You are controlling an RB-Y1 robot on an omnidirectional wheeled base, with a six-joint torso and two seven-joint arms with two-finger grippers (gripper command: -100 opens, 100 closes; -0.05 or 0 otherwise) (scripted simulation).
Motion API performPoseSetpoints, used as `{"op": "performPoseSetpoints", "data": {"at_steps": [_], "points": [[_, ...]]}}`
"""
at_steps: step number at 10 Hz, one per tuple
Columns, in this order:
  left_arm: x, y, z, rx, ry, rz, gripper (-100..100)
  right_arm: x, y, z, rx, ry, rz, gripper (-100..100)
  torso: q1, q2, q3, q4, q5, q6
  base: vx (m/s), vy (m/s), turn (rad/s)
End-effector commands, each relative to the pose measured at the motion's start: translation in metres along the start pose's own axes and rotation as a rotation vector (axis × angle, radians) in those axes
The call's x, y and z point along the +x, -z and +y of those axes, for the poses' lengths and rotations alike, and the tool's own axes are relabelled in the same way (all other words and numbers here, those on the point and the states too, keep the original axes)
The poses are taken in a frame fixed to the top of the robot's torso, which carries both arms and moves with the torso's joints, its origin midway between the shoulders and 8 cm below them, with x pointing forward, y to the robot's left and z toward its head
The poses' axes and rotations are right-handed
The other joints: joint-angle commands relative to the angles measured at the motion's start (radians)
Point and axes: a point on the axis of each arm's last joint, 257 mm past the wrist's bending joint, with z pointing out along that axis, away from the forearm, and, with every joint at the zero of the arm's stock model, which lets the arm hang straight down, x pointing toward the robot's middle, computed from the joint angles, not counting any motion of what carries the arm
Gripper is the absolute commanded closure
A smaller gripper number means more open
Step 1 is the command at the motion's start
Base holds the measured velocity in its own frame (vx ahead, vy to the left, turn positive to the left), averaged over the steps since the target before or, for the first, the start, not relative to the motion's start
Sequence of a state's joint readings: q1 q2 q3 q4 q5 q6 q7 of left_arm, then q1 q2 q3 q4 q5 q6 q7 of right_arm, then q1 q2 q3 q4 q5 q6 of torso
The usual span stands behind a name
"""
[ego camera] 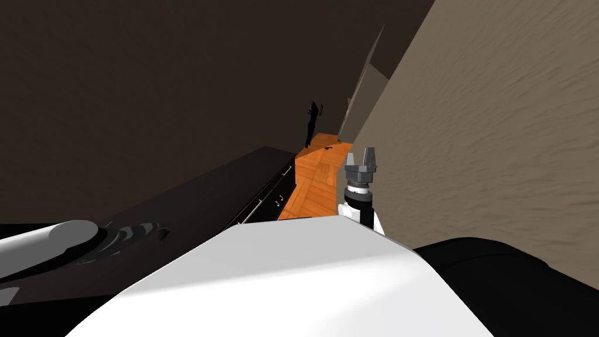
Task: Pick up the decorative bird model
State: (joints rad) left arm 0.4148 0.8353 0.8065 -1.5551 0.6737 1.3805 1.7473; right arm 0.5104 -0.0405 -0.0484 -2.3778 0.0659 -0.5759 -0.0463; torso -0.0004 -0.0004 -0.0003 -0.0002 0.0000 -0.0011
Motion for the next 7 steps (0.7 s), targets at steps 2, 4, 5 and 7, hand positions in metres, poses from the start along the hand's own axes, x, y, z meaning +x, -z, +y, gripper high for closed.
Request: {"op": "performPoseSetpoints", "data": {"at_steps": [2,4,5,7], "points": [[-0.023,-0.001,-0.017,0.013,0.116,-0.089,-100,0.000,0.000,0.000,0.000,0.000,0.000,0,0.000,0.000,0.000,0.000,0.000,0.000,0.030,0.008,-0.200],[-0.037,-0.001,-0.025,0.024,0.185,-0.139,-100,0.000,0.000,0.000,0.000,0.000,0.000,0,0.001,0.000,0.000,0.000,0.000,-0.001,0.021,0.016,-0.108],[-0.043,-0.002,-0.028,0.029,0.206,-0.156,-100,0.000,0.000,0.000,0.000,0.000,0.000,0,0.001,0.000,0.000,0.000,0.000,-0.001,0.008,0.013,-0.094],[-0.044,-0.003,-0.028,0.030,0.211,-0.160,-100,0.000,0.000,0.000,0.000,0.000,0.000,0,0.001,0.001,0.001,0.000,0.000,-0.001,0.002,0.009,-0.051]]}}
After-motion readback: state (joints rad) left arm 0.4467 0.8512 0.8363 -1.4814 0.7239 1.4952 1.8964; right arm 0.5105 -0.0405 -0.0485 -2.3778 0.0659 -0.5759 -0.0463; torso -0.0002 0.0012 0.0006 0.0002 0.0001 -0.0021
